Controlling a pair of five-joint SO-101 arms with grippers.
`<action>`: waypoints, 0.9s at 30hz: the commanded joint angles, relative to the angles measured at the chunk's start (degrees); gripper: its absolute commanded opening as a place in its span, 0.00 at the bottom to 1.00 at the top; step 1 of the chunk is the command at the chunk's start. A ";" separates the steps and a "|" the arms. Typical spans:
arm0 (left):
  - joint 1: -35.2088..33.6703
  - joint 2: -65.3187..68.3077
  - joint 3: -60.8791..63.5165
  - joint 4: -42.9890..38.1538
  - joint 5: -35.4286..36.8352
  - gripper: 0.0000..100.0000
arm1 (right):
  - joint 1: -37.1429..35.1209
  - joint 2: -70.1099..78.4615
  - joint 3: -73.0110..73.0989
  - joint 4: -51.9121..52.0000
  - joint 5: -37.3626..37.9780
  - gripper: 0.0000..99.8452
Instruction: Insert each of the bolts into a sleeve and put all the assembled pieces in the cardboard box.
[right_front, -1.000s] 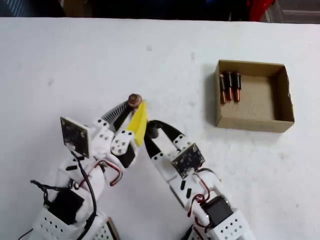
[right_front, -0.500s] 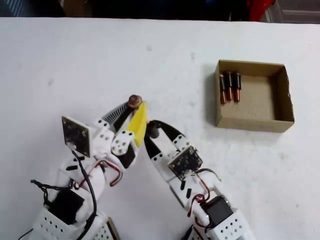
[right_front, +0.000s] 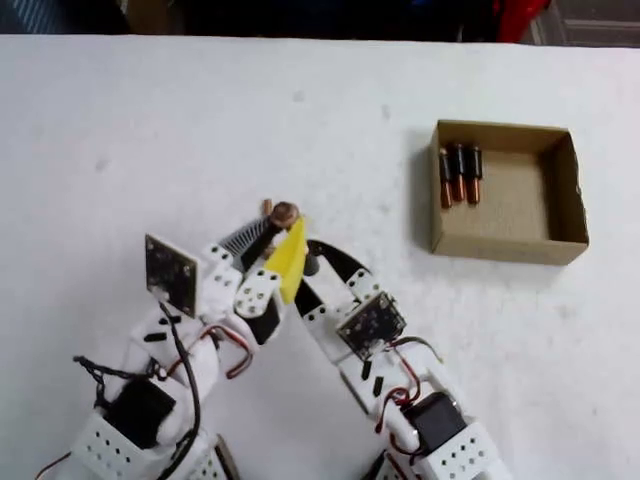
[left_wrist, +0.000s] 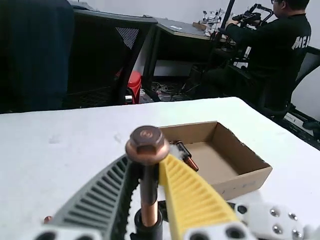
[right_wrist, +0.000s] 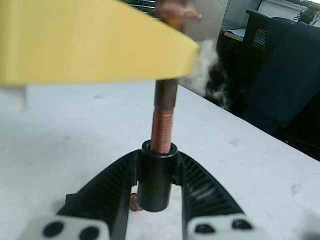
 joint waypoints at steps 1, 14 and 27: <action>1.27 -0.66 -0.62 -0.44 0.44 0.02 | 0.31 -0.66 0.53 -1.19 0.70 0.02; 1.71 -0.75 7.47 -0.79 0.79 0.02 | 0.48 -0.66 0.53 -1.10 0.62 0.02; 1.63 -0.75 10.55 -0.88 0.79 0.02 | 0.48 -0.66 0.53 0.84 0.53 0.02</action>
